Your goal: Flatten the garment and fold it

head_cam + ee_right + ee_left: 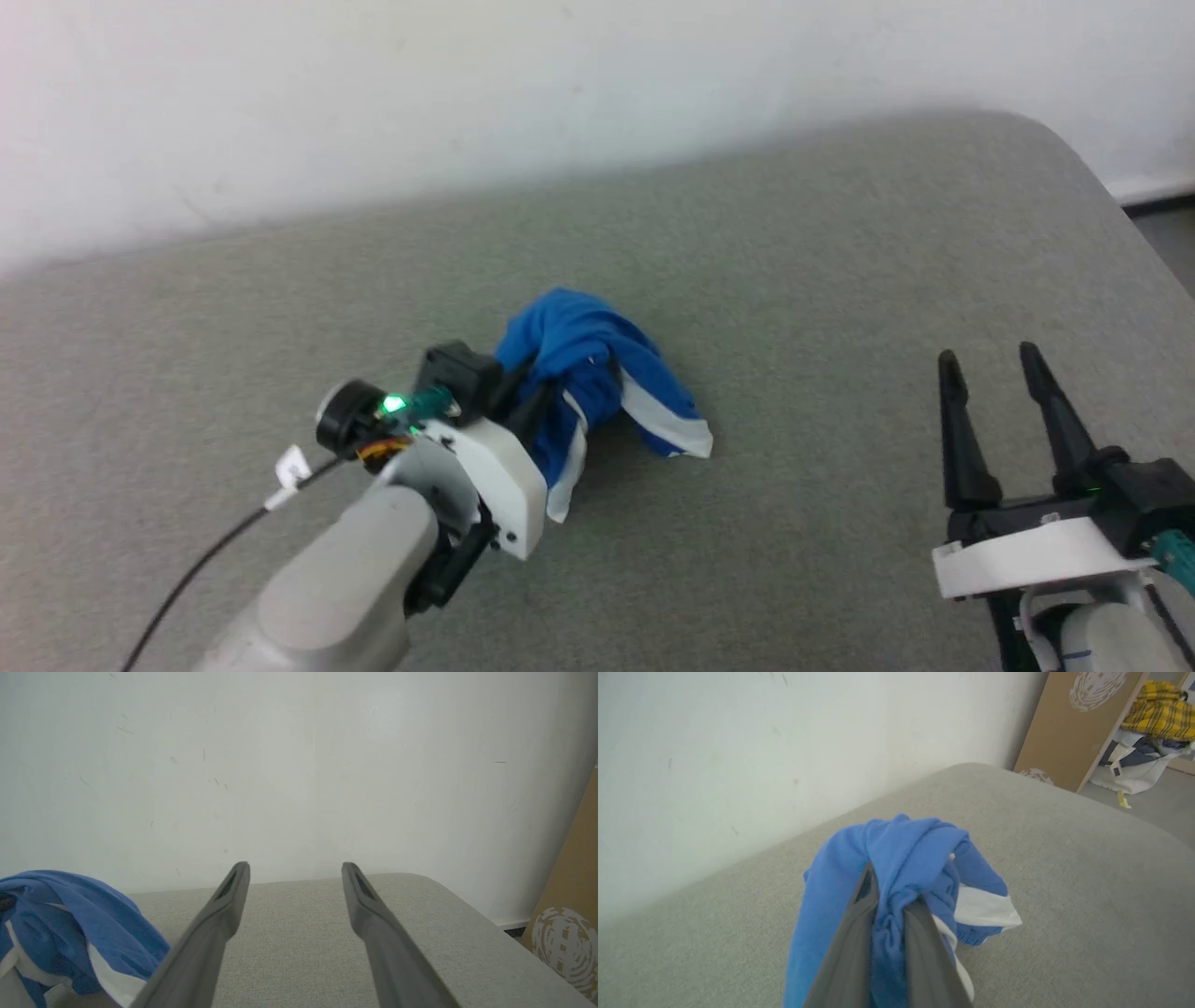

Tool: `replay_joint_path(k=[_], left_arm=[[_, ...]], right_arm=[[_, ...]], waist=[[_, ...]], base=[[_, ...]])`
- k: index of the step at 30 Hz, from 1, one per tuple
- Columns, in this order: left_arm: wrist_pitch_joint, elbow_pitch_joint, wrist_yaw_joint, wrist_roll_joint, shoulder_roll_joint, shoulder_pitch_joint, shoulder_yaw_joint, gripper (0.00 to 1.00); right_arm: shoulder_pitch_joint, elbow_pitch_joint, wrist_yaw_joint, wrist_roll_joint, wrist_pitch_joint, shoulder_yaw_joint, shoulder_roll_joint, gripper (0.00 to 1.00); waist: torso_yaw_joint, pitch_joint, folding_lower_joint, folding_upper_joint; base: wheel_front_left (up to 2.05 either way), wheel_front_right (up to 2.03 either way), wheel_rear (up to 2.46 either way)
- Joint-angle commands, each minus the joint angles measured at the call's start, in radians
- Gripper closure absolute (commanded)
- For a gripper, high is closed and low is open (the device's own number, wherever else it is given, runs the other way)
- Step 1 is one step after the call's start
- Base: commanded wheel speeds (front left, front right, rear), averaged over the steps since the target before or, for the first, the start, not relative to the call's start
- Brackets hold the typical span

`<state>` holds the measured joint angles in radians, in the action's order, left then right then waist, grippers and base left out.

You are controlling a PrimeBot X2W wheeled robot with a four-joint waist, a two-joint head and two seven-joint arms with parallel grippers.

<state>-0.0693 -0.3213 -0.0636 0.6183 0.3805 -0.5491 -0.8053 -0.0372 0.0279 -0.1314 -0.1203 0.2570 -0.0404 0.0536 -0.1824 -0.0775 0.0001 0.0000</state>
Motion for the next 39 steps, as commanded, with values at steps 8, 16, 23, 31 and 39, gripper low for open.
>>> replay_joint_path(k=[8,16,23,31,39], left_arm=[[-0.031,-0.266,0.001,-0.052,-0.074,0.006,-0.072,1.0],[-0.105,-0.403,0.041,-0.031,-0.14,0.027,-0.087,0.0],[-0.178,-0.355,0.031,0.016,-0.152,0.052,-0.013,0.0],[-0.191,-0.127,-0.035,0.053,-0.053,0.152,0.12,0.0],[-0.192,0.129,-0.14,0.038,0.022,0.359,0.327,0.0]], right_arm=[[-0.017,0.035,0.001,-0.022,0.005,0.053,-0.003,0.0],[0.0,0.069,0.001,-0.007,0.005,0.05,-0.003,0.0],[0.025,0.086,0.001,-0.002,0.005,0.036,-0.003,0.0],[0.074,0.073,0.001,0.003,-0.008,-0.002,-0.003,0.0],[0.112,0.062,0.001,-0.009,-0.013,-0.013,-0.003,0.0]], waist=[[-0.131,-0.096,-0.0001,0.0],[-0.104,-0.033,-0.0001,0.0],[-0.027,0.069,-0.0001,0.0],[0.093,0.147,-0.0001,0.0],[0.186,0.17,-0.0001,0.0]], base=[[0.0,0.0,0.0],[0.0,0.0,0.0],[0.0,0.0,0.0],[0.0,0.0,0.0],[0.0,0.0,0.0]])
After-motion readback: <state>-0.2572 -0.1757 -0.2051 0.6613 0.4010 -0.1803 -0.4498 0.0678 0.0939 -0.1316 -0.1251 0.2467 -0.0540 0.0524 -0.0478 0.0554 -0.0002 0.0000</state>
